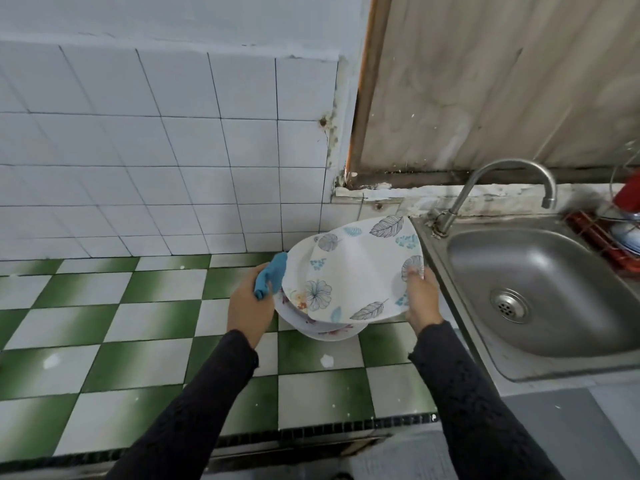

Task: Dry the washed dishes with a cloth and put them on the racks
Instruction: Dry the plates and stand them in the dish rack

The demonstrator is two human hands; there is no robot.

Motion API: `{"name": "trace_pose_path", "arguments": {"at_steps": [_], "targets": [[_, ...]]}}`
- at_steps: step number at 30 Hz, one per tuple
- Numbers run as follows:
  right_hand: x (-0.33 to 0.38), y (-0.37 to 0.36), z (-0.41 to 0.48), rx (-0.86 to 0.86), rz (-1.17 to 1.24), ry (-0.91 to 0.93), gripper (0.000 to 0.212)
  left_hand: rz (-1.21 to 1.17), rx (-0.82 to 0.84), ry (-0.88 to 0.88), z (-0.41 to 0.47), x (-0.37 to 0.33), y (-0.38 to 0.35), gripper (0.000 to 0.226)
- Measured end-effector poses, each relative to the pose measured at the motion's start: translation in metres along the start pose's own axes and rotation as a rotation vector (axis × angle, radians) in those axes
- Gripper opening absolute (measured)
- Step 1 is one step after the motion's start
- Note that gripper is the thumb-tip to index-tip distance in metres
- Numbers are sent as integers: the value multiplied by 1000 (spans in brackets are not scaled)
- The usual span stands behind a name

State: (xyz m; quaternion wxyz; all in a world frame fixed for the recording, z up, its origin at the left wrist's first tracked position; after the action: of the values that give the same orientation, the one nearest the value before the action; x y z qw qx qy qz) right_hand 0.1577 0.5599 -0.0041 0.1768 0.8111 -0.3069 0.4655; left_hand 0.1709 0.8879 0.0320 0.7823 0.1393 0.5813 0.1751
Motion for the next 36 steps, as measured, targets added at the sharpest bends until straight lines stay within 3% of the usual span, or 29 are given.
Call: {"name": "trace_pose_path", "arguments": {"at_steps": [10, 19, 24, 28, 32, 36], "targets": [[33, 6, -20, 1, 12, 122, 18, -20, -75, 54, -6, -11, -11, 27], [42, 13, -43, 101, 33, 283, 19, -32, -142, 139, -9, -12, -26, 29], [37, 4, -57, 199, 181, 200, 17, -269, -205, 341, -9, -7, -38, 24], [26, -11, -69, 373, 428, 14, 28, -479, -208, 335, -10, -22, -59, 18], [21, -21, -77, 469, 556, -75, 41, -439, 21, 263, -12, -33, -93, 38], [21, -25, -81, 497, 555, -87, 46, 85, 372, -28, -19, -47, -126, 62]]}}
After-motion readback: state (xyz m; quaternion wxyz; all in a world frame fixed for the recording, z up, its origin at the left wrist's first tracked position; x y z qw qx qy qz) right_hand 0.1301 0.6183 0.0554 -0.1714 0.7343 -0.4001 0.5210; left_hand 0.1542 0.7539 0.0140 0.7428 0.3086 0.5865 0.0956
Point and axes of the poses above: each hand's wrist, its own z-axis towards the middle knuckle, its own y-axis out of the back of the hand, x = y × z, the point moved 5 cm from there along z, towards the middle knuckle, and after that the axes turned 12 degrees about -y, right-handed, at the moved point
